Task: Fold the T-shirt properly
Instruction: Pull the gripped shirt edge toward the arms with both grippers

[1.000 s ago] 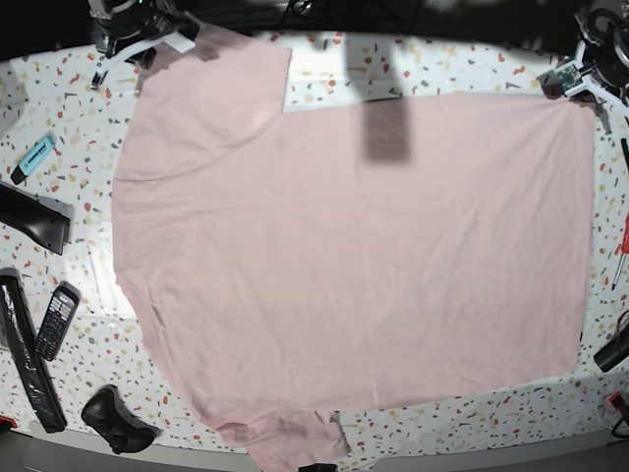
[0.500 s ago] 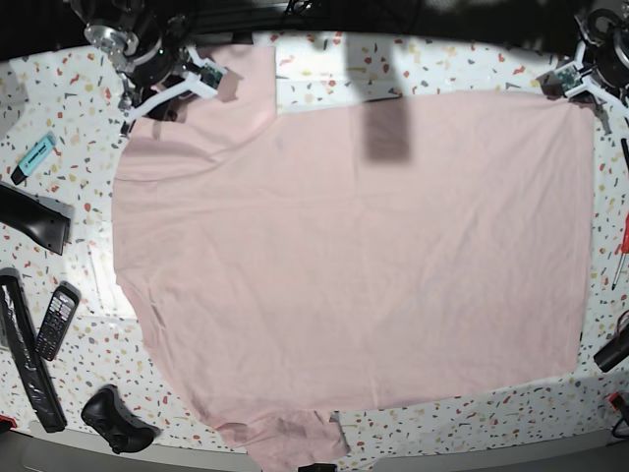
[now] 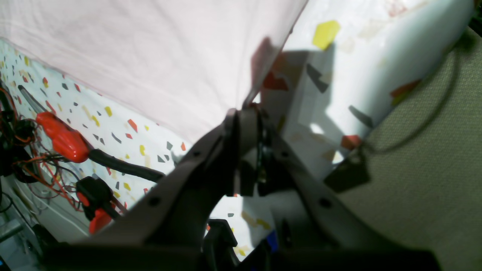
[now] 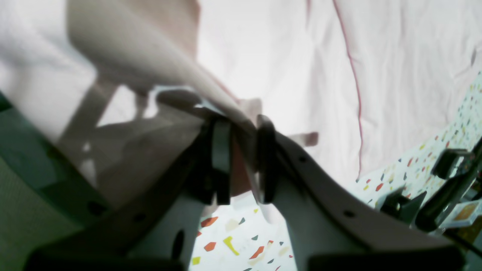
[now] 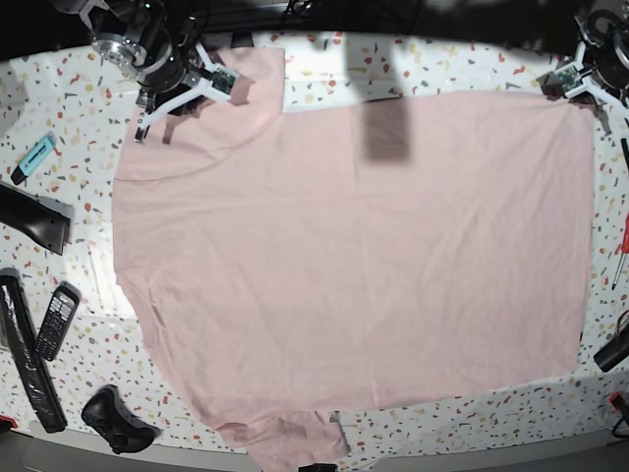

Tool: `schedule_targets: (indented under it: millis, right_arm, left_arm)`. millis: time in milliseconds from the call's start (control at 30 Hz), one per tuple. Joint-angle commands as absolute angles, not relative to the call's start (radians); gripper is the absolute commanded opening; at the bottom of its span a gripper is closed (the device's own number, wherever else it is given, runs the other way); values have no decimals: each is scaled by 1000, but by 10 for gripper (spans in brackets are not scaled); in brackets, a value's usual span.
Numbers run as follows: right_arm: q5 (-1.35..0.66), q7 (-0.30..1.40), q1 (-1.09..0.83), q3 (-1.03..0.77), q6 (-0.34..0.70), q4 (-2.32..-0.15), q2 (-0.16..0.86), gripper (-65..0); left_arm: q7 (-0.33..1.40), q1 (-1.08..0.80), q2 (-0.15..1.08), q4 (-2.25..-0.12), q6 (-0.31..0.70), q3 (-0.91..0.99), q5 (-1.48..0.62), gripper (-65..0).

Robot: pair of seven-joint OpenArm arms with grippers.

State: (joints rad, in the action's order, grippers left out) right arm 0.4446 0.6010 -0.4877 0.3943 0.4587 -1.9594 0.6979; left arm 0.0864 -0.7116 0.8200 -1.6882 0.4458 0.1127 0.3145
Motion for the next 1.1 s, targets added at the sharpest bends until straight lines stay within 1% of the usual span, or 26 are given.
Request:
schedule_targets:
  millis: [0,67,100,233,367,433,533,600,767,867,1067]
  right_arm:
    - [433,587,-484,393,469,-1968,707,-579]
    - [435,587,-482,393,469,-1968,707,-641]
    - [439,587,-482,393,468,-1969,707,-650]
    - [438,605,-496,393,464,-1985,710,-650]
    - [437,636,-557,393,453,-2075,756,-650]
    - [437,686,-597,393,426,-2137,790,-650]
    - [435,784,-664,393,416,-2220,830,-650]
    - [434,834,-709,393,415,-2260,837,-650]
    - [437,839,-816,393,402,-2314,836,-650]
    - [442,839,-876,393,400,-2325,836,-650]
    - [529,857,-960,393,402,-2325,836,-650]
  left_arm:
    - [83,-715,833,-1698,435,125,313,-650]
    - [83,-715,831,-1698,435,125,313,-650]
    - [83,-715,831,-1698,435,125,313,-650]
    - [86,-718,829,-1699,435,125,313,-650]
    - [98,-735,829,-1703,435,125,314,-650]
    - [105,-741,830,-1704,434,125,314,-650]
    - [112,-749,832,-1704,435,125,314,-650]
    - [133,-751,831,-1704,435,125,314,-650]
    - [157,-765,832,-1705,435,125,322,-650]
    - [157,-797,832,-1710,434,125,377,-650]
    - [175,-873,832,-1739,435,125,405,-650]
